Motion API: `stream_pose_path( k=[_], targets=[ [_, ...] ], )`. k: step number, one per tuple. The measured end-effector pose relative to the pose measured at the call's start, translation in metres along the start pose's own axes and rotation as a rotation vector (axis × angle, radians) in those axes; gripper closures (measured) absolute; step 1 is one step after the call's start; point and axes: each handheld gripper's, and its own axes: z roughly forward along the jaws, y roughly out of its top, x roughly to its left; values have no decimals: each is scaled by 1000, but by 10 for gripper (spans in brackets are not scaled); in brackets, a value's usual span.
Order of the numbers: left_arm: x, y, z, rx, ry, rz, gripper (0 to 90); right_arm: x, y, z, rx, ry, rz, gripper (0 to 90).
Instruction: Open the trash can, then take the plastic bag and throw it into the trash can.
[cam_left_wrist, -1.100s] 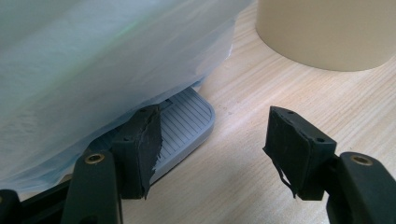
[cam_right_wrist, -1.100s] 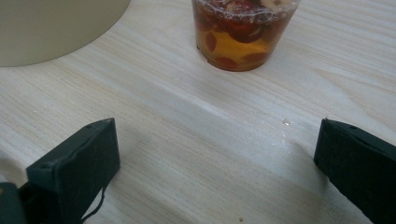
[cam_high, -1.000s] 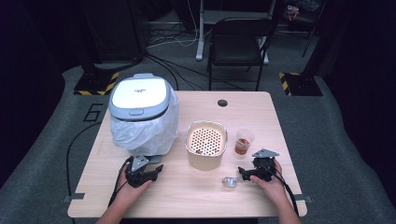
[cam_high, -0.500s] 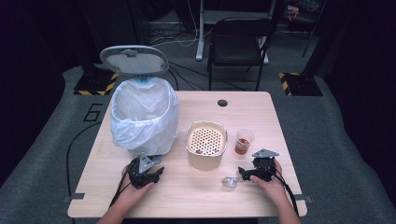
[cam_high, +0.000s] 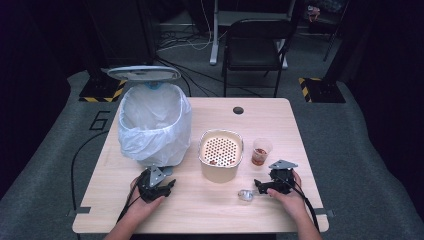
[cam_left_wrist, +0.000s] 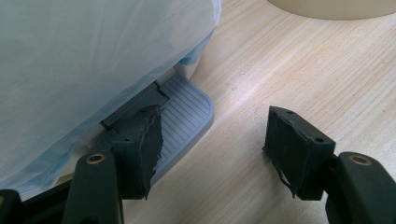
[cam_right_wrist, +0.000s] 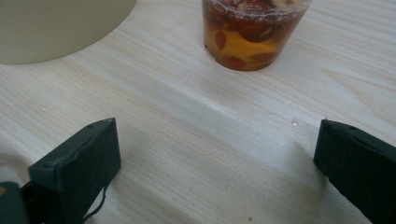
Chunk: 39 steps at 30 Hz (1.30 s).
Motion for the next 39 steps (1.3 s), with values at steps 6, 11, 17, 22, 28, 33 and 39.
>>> stream_pose_path(
  k=[6, 11, 17, 22, 28, 33, 39],
  targets=[
    [0, 0, 0, 2, -3, 2, 366, 3, 3, -7, 6, -47, -19, 149],
    [0, 0, 0, 4, -5, 5, 366, 6, 6, -19, -5, -79, -53, 172],
    [0, 0, 0, 4, -6, 5, 366, 10, 7, -38, -38, -82, -57, 234],
    [0, 0, 0, -1, -1, 3, 366, 9, 7, -55, -62, -52, -51, 346],
    [0, 0, 0, 0, -1, 3, 366, 19, 10, -65, -96, 35, -76, 400],
    [0, 0, 0, 0, -1, 3, 366, 31, 13, -65, -87, 96, -106, 374],
    [0, 0, 0, 1, -1, 4, 366, 43, 15, -62, -93, 167, -158, 364]
  ],
)
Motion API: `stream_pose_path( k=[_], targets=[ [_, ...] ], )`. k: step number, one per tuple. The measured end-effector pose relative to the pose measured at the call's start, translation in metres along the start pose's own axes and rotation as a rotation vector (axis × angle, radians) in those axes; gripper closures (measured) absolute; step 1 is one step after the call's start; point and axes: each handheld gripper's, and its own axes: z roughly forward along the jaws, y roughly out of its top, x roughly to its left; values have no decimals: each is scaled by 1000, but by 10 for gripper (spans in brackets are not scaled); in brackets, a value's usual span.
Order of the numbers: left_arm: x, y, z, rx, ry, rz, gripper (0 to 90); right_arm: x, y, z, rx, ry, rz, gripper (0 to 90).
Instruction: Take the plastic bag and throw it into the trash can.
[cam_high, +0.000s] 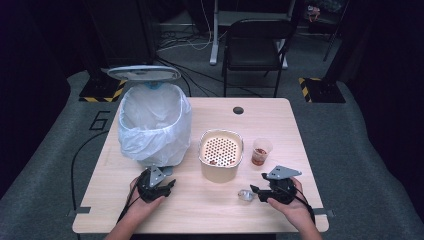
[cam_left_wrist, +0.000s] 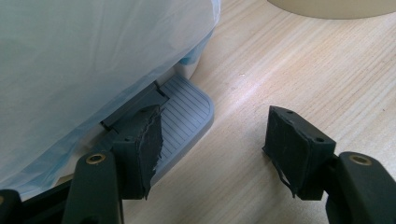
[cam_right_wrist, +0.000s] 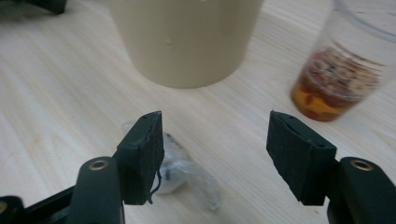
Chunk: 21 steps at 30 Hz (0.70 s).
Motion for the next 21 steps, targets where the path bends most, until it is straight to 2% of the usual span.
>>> stream_pose_path(
  k=[5, 7, 12, 17, 21],
  targets=[
    [0, 0, 0, 3, -5, 1, 366, 7, -2, 8, 20, 70, -42, 407],
    [0, 0, 0, 3, -5, 1, 366, 10, -2, 11, 28, 80, -71, 411],
    [0, 0, 0, 3, -5, 2, 366, 15, -5, 17, 28, 104, -86, 416],
    [0, 0, 0, 3, -5, 1, 366, 16, -9, 23, 59, 134, -105, 417],
    [0, 0, 0, 4, -5, 1, 366, 16, -12, 29, 94, 131, -114, 459]
  ],
)
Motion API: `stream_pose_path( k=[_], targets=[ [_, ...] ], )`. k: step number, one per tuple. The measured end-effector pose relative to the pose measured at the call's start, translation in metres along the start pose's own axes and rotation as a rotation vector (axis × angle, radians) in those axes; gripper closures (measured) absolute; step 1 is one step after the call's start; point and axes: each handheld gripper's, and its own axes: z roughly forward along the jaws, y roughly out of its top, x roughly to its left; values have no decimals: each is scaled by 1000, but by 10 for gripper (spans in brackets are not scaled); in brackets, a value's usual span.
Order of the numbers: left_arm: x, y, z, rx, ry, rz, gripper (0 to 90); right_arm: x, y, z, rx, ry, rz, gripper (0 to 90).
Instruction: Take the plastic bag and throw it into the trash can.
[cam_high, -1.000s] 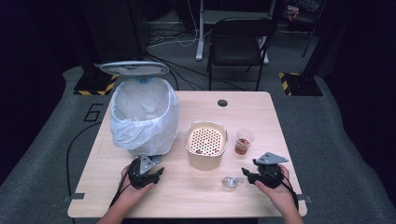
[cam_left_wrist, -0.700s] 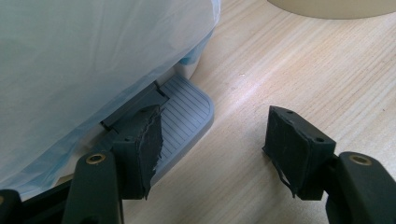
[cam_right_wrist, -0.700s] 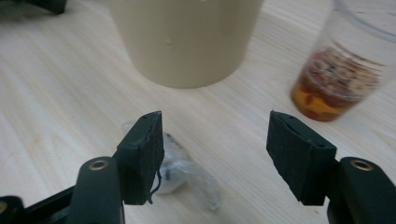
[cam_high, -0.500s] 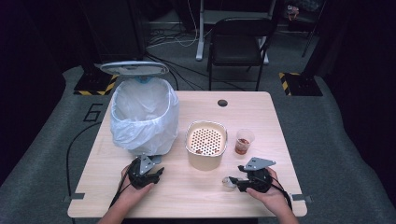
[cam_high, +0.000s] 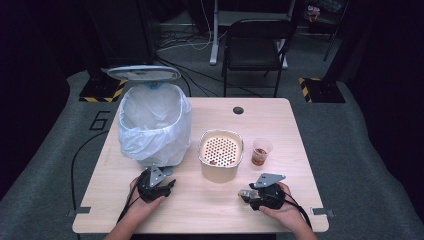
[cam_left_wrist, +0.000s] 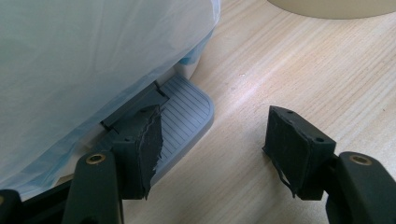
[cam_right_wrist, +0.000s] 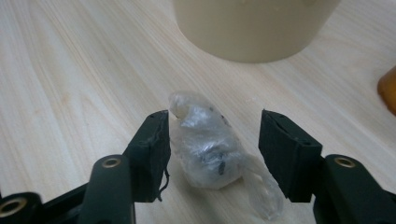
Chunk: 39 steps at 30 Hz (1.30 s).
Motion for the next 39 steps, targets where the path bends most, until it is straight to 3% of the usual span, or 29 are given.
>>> stream_pose_path(
  k=[7, 16, 20, 30, 39],
  targets=[
    [0, 0, 0, 0, 0, 0, 366, -6, -1, 4, 37, 21, 19, 578],
    [0, 0, 0, 0, 0, 0, 366, -7, 0, 5, 45, 35, 24, 608],
    [0, 0, 0, 1, 1, 1, 366, -6, 1, 2, 18, 28, 25, 609],
    [0, 0, 0, 0, 0, 1, 366, -9, 12, -19, -74, 55, 115, 609],
    [0, 0, 0, 1, 0, 1, 366, -14, 30, -37, -105, 50, 153, 609]
  ],
)
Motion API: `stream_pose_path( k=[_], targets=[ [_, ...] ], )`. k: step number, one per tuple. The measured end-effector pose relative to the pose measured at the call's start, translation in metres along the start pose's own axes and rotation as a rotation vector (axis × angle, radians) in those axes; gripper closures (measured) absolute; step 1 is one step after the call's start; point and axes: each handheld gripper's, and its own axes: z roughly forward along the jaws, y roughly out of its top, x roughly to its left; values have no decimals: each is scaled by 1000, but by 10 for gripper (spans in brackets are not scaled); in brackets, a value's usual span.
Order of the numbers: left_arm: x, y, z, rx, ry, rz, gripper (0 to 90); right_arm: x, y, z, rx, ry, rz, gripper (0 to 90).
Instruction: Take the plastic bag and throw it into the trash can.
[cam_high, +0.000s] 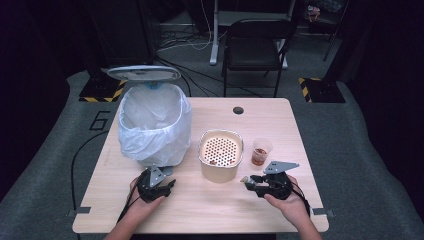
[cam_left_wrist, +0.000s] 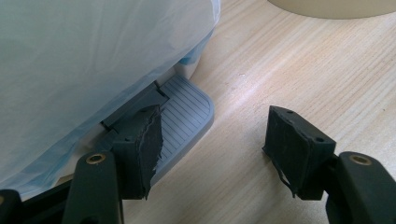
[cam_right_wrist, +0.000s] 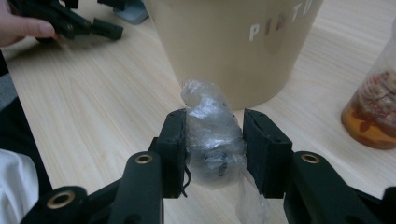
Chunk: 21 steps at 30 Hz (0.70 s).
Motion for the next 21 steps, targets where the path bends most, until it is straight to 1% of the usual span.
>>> stream_pose_path(
  k=[2, 6, 8, 12, 15, 17, 18, 19, 21],
  targets=[
    [0, 0, 0, 0, 0, 0, 366, -1, 4, -4, -19, 8, 12, 609],
    [0, 0, 0, 0, 0, 0, 366, 1, 17, -15, -44, 10, 14, 609],
    [0, 0, 0, 0, 1, 0, 366, 1, 24, -20, -58, 16, 5, 609],
    [0, 0, 0, 0, 1, 1, 366, 1, 36, -28, -78, 12, 0, 609],
    [0, 0, 0, 0, 1, 1, 366, 3, 43, -32, -97, -2, -6, 609],
    [0, 0, 0, 0, 1, 0, 366, 4, 46, -33, -104, -2, -9, 609],
    [0, 0, 0, 0, 1, 1, 366, 7, 50, -35, -129, -7, -21, 609],
    [0, 0, 0, 0, 1, 1, 366, 8, 52, -35, -132, -9, -23, 609],
    [0, 0, 0, 0, 3, 0, 366, 10, 55, -36, -155, -6, -29, 609]
  ],
)
